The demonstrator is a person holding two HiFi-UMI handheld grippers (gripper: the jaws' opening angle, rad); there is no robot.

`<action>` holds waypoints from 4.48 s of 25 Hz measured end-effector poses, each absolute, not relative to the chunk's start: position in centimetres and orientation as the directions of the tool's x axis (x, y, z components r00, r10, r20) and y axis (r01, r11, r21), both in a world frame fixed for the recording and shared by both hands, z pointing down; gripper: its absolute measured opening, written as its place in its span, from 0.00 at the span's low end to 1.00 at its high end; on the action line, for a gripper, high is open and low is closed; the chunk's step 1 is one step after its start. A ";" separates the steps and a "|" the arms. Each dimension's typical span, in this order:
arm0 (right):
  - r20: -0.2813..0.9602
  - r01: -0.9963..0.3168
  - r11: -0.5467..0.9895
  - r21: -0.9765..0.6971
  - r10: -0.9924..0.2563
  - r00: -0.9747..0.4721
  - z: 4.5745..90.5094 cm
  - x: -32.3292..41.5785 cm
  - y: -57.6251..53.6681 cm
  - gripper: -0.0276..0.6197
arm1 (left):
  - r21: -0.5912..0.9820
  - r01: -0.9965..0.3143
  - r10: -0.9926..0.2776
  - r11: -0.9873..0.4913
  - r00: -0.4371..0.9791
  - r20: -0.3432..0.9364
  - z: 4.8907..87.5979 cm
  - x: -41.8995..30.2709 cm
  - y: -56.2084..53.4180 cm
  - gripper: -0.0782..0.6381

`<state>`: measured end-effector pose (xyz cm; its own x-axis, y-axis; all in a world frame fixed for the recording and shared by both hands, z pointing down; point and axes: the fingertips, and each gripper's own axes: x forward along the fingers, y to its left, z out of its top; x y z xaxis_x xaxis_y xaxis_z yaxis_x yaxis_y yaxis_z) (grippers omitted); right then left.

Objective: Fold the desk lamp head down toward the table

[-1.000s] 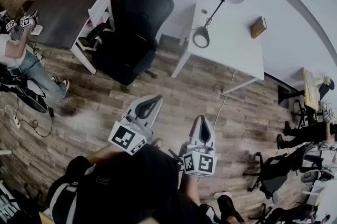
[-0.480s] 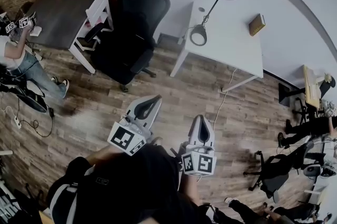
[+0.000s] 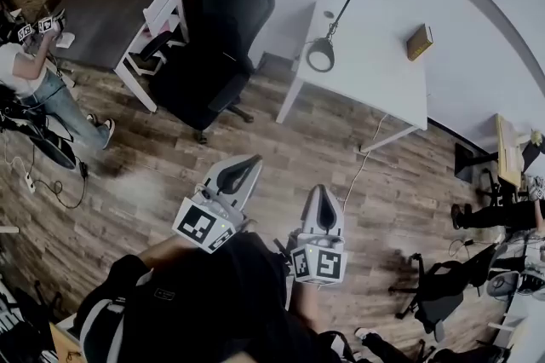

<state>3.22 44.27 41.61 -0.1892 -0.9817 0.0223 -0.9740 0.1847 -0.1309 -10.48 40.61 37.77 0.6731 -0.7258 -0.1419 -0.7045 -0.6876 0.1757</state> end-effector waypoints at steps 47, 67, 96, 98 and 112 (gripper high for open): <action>0.019 -0.986 0.110 -0.123 -0.993 -0.113 40.7 8.0 4.6 0.06 | 0.199 -0.656 -0.684 -0.729 0.715 -0.148 38.3 -5.5 0.3 0.15; -0.037 -0.973 0.208 -0.104 -0.978 -0.205 37.0 18.2 -8.9 0.13 | 0.163 -0.759 -0.775 -0.630 0.603 -0.188 35.5 2.9 -13.0 0.15; -0.106 -0.978 0.132 -0.162 -0.988 -0.116 34.1 19.5 -15.6 0.16 | 0.119 -0.619 -0.630 -0.776 0.754 -0.186 32.9 8.5 -20.0 0.25; -0.108 -0.975 0.144 -0.170 -0.986 -0.126 34.1 19.2 -15.6 0.11 | 0.123 -0.617 -0.629 -0.777 0.755 -0.187 32.9 8.6 -19.8 0.22; -0.086 -0.968 0.150 -0.202 -0.987 -0.135 36.1 19.0 -14.5 0.10 | 0.171 -0.600 -0.623 -0.782 0.766 -0.160 34.9 8.0 -18.7 0.19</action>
